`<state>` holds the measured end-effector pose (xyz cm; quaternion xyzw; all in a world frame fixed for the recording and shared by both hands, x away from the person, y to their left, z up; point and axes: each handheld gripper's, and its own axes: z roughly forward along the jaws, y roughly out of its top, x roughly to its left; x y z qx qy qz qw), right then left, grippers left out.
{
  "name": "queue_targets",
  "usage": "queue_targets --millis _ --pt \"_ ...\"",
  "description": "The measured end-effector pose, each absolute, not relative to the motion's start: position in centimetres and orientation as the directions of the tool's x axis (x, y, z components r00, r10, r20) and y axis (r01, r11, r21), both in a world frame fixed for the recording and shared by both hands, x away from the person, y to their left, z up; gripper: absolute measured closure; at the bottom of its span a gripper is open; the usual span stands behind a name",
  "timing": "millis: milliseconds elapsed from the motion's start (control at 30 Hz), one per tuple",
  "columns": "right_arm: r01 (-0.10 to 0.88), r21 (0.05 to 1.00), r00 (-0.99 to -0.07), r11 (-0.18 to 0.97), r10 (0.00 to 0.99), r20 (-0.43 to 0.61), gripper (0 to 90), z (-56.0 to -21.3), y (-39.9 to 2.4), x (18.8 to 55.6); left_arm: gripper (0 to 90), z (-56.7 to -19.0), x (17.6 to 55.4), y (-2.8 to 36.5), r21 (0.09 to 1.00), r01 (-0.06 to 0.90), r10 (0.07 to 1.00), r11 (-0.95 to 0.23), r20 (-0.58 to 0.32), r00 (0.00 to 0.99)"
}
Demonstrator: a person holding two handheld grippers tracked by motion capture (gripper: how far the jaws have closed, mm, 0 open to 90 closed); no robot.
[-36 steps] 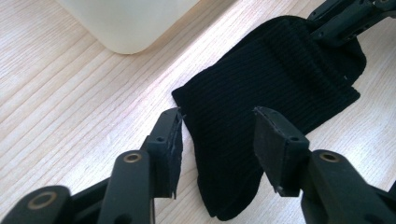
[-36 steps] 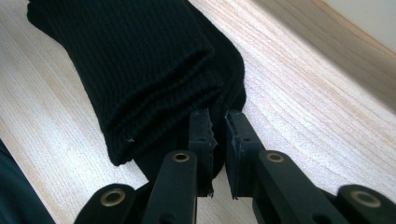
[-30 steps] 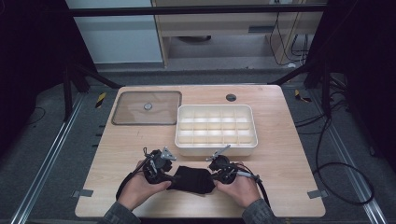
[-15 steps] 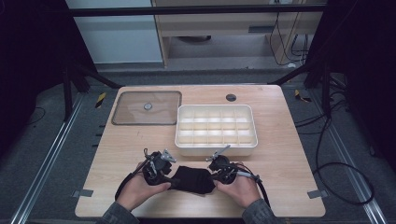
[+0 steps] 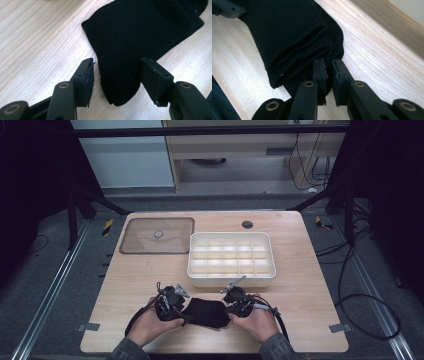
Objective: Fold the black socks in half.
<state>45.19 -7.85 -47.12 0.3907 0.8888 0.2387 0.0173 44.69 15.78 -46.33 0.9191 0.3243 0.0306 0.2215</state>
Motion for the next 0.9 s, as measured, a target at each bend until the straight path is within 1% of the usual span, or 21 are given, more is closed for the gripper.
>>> queue_targets --millis 200,367,533,700,900 --pt "0.686 0.437 -0.695 0.582 0.702 0.155 82.2 -47.2 -7.8 45.2 45.4 -46.6 44.8 15.7 0.422 0.588 0.61 -0.69 -0.1 0.786" --pt "0.685 0.436 -0.695 0.584 0.702 0.152 82.2 -47.2 -7.8 45.2 46.1 -45.6 44.4 15.5 0.453 0.574 0.603 -0.682 -0.095 0.792" --pt "0.679 0.439 -0.7 0.588 0.7 0.145 82.2 -47.2 -7.7 45.2 49.2 -45.3 44.6 15.2 0.461 0.576 0.616 -0.675 -0.078 0.784" --pt "0.681 0.438 -0.698 0.588 0.701 0.144 82.1 -47.2 -7.7 45.2 51.9 -45.9 44.7 15.4 0.453 0.587 0.624 -0.671 -0.082 0.777" --pt "0.684 0.434 -0.695 0.586 0.704 0.145 82.1 -47.2 -7.7 45.2 50.9 -46.1 44.8 15.4 0.451 0.589 0.624 -0.671 -0.087 0.777"
